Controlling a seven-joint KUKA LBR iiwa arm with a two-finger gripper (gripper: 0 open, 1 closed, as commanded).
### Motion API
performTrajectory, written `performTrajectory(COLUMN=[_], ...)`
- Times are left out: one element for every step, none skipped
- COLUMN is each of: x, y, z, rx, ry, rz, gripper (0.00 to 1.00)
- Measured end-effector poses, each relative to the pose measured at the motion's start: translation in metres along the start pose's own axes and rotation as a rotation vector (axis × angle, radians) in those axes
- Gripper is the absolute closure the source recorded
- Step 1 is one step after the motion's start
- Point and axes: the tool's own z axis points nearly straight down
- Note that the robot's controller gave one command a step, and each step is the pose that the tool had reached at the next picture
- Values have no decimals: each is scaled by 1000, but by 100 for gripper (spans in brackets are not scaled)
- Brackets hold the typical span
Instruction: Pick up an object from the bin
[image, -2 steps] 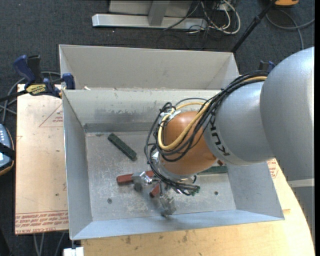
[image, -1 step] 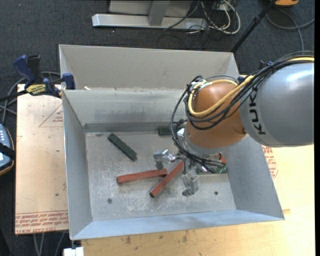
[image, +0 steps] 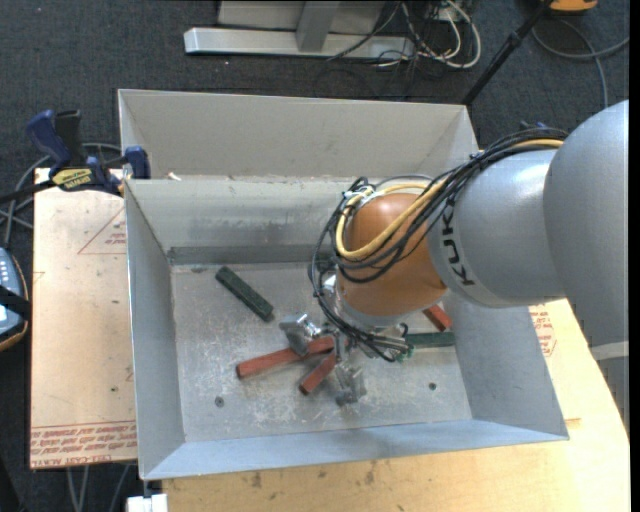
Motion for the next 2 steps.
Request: performTrajectory(x=[-2, -101], y=[-1, -37], z=[-5, -97], rx=[2, 6], ry=[-4, -5], rz=[1, -272], gripper=[100, 100])
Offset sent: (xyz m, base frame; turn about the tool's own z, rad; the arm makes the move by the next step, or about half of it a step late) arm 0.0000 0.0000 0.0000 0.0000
